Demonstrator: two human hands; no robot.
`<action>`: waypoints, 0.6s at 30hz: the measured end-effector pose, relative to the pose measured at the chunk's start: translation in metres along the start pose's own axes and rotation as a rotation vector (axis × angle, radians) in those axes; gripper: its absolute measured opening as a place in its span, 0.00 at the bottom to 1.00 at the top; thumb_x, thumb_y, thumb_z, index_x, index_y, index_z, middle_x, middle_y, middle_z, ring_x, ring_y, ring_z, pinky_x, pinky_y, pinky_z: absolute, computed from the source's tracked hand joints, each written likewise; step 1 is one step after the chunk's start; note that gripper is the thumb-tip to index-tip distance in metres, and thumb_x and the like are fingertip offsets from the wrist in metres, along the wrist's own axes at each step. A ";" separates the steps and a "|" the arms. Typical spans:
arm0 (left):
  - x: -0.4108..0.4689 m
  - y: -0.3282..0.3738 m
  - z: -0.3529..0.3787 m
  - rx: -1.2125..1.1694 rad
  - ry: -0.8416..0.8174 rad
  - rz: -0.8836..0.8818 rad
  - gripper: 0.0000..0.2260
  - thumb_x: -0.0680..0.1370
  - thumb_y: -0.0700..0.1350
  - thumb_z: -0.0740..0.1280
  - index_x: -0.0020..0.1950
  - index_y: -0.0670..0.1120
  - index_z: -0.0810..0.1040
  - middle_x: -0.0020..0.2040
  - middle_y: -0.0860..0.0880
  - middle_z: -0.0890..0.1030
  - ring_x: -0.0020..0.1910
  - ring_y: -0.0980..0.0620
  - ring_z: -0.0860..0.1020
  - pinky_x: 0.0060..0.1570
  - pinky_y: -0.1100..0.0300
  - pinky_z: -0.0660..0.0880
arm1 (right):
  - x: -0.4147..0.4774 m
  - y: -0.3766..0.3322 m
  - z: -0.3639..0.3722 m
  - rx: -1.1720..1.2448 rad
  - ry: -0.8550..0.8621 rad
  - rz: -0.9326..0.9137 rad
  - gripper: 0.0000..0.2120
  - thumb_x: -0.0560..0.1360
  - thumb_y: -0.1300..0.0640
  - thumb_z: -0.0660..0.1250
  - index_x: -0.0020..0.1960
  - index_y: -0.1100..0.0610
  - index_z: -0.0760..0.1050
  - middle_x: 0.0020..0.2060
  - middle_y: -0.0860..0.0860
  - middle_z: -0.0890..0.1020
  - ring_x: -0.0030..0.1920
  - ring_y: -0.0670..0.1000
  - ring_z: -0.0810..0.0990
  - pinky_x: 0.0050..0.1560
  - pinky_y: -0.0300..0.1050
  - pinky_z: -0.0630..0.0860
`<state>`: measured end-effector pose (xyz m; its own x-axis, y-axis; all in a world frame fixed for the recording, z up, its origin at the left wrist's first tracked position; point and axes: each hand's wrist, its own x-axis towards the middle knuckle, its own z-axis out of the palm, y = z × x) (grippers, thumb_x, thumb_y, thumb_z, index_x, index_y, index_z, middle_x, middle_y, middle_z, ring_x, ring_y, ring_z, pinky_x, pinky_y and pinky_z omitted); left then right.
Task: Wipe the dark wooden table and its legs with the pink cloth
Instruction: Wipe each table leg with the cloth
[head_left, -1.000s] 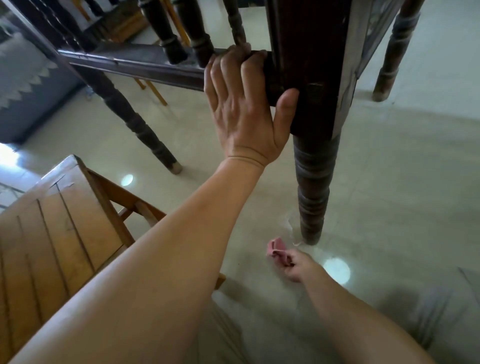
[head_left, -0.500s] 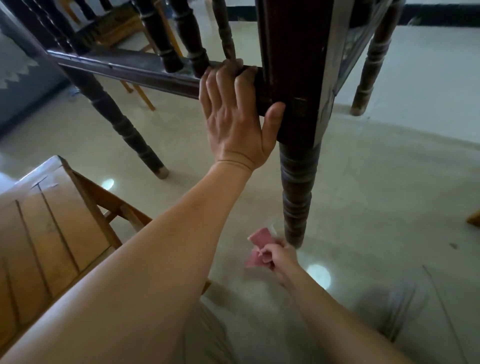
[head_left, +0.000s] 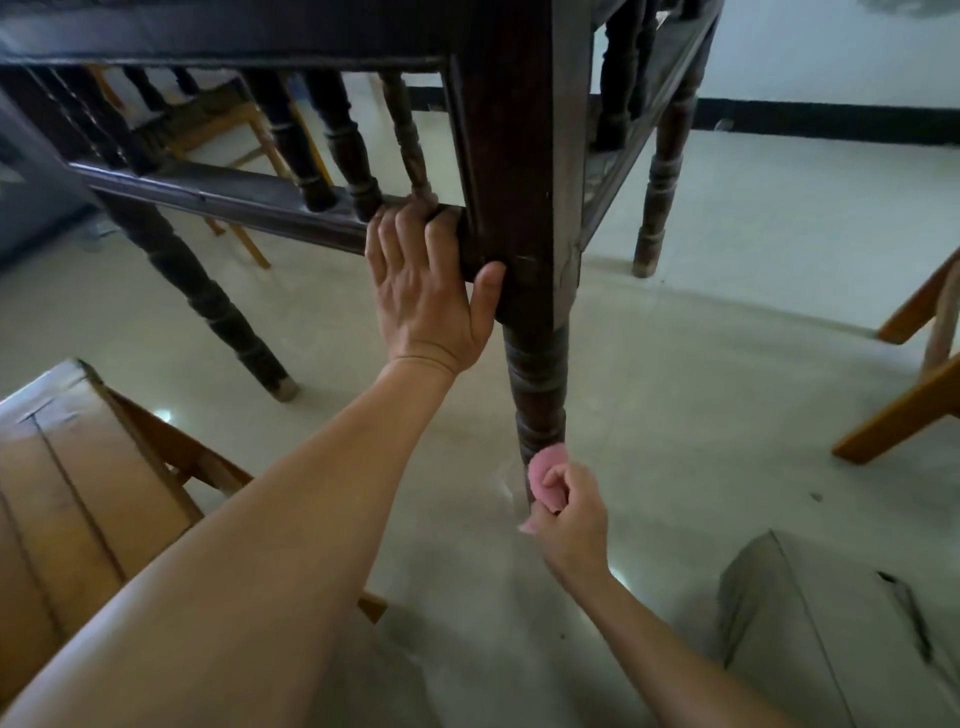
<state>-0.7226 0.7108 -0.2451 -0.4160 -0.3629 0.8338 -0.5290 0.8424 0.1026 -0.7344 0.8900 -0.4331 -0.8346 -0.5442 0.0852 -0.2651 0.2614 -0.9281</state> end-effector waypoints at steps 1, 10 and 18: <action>0.000 0.000 -0.001 0.003 -0.003 -0.002 0.29 0.81 0.61 0.44 0.55 0.39 0.72 0.54 0.36 0.75 0.57 0.40 0.69 0.66 0.40 0.63 | 0.008 0.000 -0.013 -0.022 0.050 -0.074 0.14 0.64 0.63 0.65 0.40 0.47 0.66 0.40 0.48 0.71 0.38 0.52 0.73 0.38 0.43 0.70; 0.003 0.007 -0.023 0.025 -0.193 0.013 0.27 0.81 0.61 0.43 0.60 0.41 0.68 0.56 0.37 0.73 0.57 0.38 0.70 0.67 0.41 0.62 | 0.013 -0.042 0.006 -0.350 -0.331 -0.338 0.07 0.72 0.63 0.65 0.46 0.56 0.80 0.48 0.51 0.76 0.51 0.52 0.76 0.47 0.40 0.72; 0.006 0.008 -0.033 0.032 -0.286 -0.021 0.32 0.81 0.62 0.42 0.61 0.39 0.72 0.60 0.38 0.73 0.62 0.38 0.68 0.69 0.41 0.60 | 0.081 -0.071 -0.068 -0.106 0.217 -0.292 0.13 0.65 0.73 0.62 0.39 0.57 0.77 0.41 0.52 0.75 0.41 0.55 0.77 0.41 0.28 0.67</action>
<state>-0.7048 0.7290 -0.2212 -0.5935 -0.4818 0.6447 -0.5612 0.8219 0.0976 -0.8164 0.8817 -0.3354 -0.7963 -0.4290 0.4264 -0.5463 0.2076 -0.8115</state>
